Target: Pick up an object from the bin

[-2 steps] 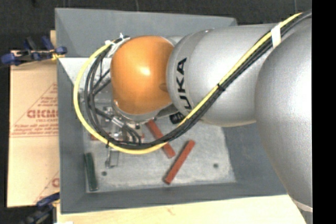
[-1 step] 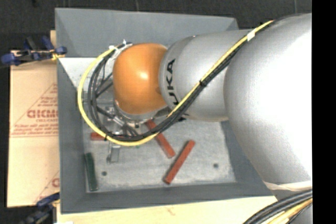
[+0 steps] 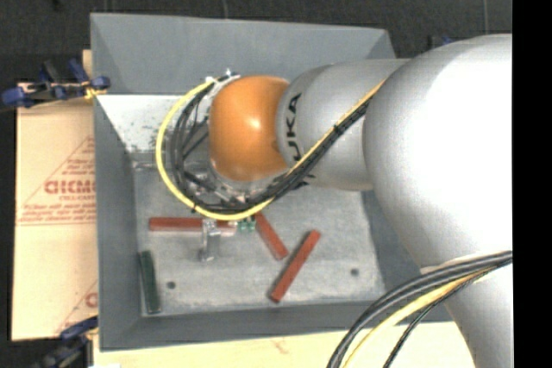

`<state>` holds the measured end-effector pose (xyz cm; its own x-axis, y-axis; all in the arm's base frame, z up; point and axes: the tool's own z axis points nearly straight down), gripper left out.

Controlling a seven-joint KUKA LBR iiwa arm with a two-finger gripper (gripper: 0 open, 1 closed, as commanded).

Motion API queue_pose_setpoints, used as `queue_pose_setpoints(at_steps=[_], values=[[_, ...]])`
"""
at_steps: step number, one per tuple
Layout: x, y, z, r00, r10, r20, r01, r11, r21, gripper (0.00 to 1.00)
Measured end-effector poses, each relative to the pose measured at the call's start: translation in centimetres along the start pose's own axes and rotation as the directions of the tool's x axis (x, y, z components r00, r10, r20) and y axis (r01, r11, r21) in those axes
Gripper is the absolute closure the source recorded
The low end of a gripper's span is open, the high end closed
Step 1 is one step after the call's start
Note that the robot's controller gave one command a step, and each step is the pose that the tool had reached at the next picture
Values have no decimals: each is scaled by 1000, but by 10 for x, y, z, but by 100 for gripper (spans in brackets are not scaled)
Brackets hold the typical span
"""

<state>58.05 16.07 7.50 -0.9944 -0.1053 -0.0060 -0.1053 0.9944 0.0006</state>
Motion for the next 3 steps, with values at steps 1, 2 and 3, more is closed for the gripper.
queue_pose_setpoints(at_steps=[1, 2, 3], values=[[-20, 4, 5, 994, 105, -2, -105, 994, 0, 0], [-9, 5, 1, 999, 32, -3, -32, 999, 1, 0], [-21, 3, 4, 994, 105, -1, -105, 994, -1, 100]])
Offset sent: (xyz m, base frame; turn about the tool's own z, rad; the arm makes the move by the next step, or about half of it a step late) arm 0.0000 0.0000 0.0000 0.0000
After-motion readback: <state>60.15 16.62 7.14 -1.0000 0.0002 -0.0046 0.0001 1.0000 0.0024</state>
